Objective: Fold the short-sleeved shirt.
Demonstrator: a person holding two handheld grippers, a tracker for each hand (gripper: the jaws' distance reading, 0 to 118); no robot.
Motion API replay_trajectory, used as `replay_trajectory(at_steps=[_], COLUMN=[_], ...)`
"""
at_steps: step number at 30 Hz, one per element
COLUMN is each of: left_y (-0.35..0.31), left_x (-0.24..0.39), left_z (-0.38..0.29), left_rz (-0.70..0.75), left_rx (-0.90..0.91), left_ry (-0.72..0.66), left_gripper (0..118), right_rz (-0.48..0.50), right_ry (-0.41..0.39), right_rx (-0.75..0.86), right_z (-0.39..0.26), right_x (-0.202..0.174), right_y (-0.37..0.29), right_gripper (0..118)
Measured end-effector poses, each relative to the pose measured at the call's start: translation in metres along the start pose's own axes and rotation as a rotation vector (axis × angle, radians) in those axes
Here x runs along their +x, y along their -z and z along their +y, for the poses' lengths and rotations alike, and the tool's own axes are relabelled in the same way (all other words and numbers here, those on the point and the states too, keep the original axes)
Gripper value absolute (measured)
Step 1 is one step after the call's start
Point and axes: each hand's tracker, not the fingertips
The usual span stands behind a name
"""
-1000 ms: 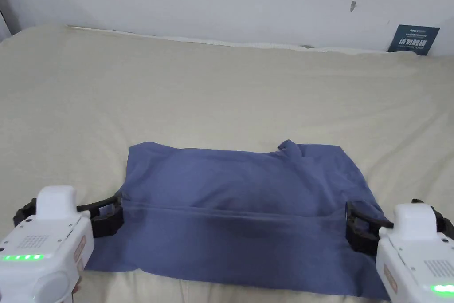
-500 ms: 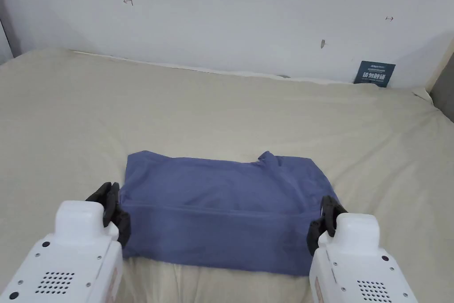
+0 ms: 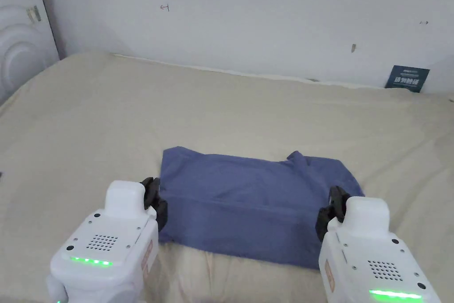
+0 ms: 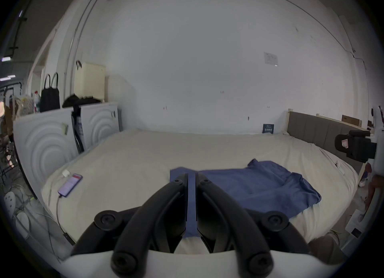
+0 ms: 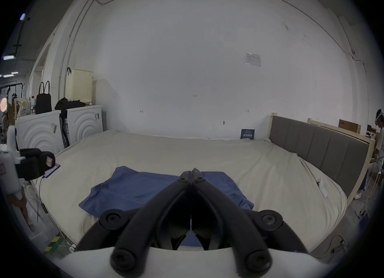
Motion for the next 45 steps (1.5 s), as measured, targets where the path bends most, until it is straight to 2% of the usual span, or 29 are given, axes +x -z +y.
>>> replay_trajectory(at_steps=[1, 2, 3, 5, 9, 11, 15, 16, 17, 18, 19, 20, 21, 23, 25, 26, 27, 28, 29, 30, 31, 33, 35, 38, 41, 42, 43, 44, 45], left_y=[0.012, 0.028, 0.045, 0.072, 0.111, 0.128, 0.146, 0.149, 0.152, 0.153, 0.153, 0.153, 0.152, 0.147, 0.139, 0.132, 0.128, 0.122, 0.116, 0.115, 0.111, 0.106, 0.104, 0.108, 0.112, 0.114, 0.115, 0.116, 0.117], left_x=[-0.006, -0.012, -0.019, -0.034, -0.069, -0.065, -0.079, -0.081, -0.084, -0.088, -0.086, -0.081, -0.076, -0.071, -0.064, -0.058, -0.054, -0.05, -0.047, -0.047, -0.042, -0.032, -0.027, -0.031, -0.033, -0.035, -0.038, -0.042, -0.046], left_z=[-0.004, -0.011, -0.019, -0.038, -0.062, -0.093, -0.111, -0.114, -0.116, -0.12, -0.126, -0.129, -0.128, -0.123, -0.117, -0.11, -0.105, -0.099, -0.093, -0.089, -0.082, -0.07, -0.062, -0.062, -0.066, -0.067, -0.069, -0.071, -0.073], left_rz=[-0.019, -0.004, 0.017, 0.01, 0.097, 0.077, 0.112, 0.131, 0.139, 0.113, 0.067, 0.121, 0.126, 0.11, 0.088, 0.086, 0.087, 0.104, 0.105, 0.112, 0.135, 0.144, 0.14, 0.131, 0.144, 0.144, 0.136, 0.12, 0.099], left_rx=[-0.053, -0.118, -0.203, -0.284, -0.398, -0.454, -0.483, -0.506, -0.552, -0.546, -0.528, -0.524, -0.491, -0.503, -0.5, -0.459, -0.44, -0.427, -0.42, -0.402, -0.387, -0.36, -0.347, -0.364, -0.375, -0.385, -0.399, -0.413, -0.426], left_ry=[-0.001, 0.0, 0.005, 0.004, 0.004, -0.031, -0.085, -0.103, -0.177, -0.235, -0.257, -0.149, -0.101, -0.135, -0.16, -0.119, -0.089, -0.059, -0.054, -0.029, 0.026, 0.145, 0.181, 0.161, 0.156, 0.14, 0.112, 0.057, 0.02], left_gripper=[36, 88, 117, 118, 118, 118, 118, 117, 107, 81, 42, 23, 20, 11, 9, 9, 9, 9, 9, 9, 9, 9, 9, 9, 9, 9, 9, 9, 9], right_rz=[0.003, 0.003, 0.013, 0.016, 0.013, 0.004, -0.009, -0.011, -0.02, -0.028, -0.035, -0.042, -0.047, -0.057, -0.066, -0.078, -0.09, -0.098, -0.093, -0.086, -0.071, -0.098, -0.131, -0.083, -0.058, -0.058, -0.048, -0.013, 0.046], right_ry=[0.001, 0.003, 0.005, 0.006, 0.001, 0.01, 0.019, 0.019, 0.014, 0.008, 0.008, 0.013, 0.018, 0.015, 0.004, -0.004, -0.015, -0.027, -0.037, -0.057, -0.065, -0.071, -0.064, -0.013, -0.046, -0.041, -0.029, 0.014, 0.077], right_rx=[-0.013, -0.031, -0.049, -0.074, -0.12, -0.142, -0.175, -0.18, -0.184, -0.185, -0.188, -0.193, -0.2, -0.216, -0.22, -0.214, -0.204, -0.195, -0.204, -0.251, -0.327, -0.379, -0.464, -0.566, -0.608, -0.646, -0.69, -0.749, -0.755], right_z=[-0.003, -0.007, -0.011, -0.019, -0.033, -0.038, -0.046, -0.048, -0.049, -0.051, -0.052, -0.054, -0.056, -0.06, -0.064, -0.067, -0.07, -0.074, -0.078, -0.082, -0.089, -0.104, -0.12, -0.141, -0.157, -0.162, -0.165, -0.168, -0.17], right_x=[-0.002, -0.004, 0.002, 0.0, 0.007, 0.013, 0.026, 0.029, 0.031, 0.034, 0.036, 0.039, 0.042, 0.046, 0.056, 0.063, 0.068, 0.078, 0.09, 0.103, 0.116, 0.143, 0.165, 0.186, 0.19, 0.192, 0.188, 0.19, 0.192], right_y=[0.002, 0.005, 0.009, 0.013, 0.022, 0.027, 0.035, 0.036, 0.036, 0.037, 0.038, 0.041, 0.043, 0.048, 0.049, 0.049, 0.048, 0.05, 0.053, 0.06, 0.068, 0.08, 0.098, 0.12, 0.139, 0.146, 0.15, 0.156, 0.159], right_gripper=[0, 0, 0, 0, 0, 1, 0, 1, 1, 1, 0, 0, 1, 1, 1, 2, 13, 38, 86, 105, 106, 106, 106, 106, 105, 100, 86, 37, 10])
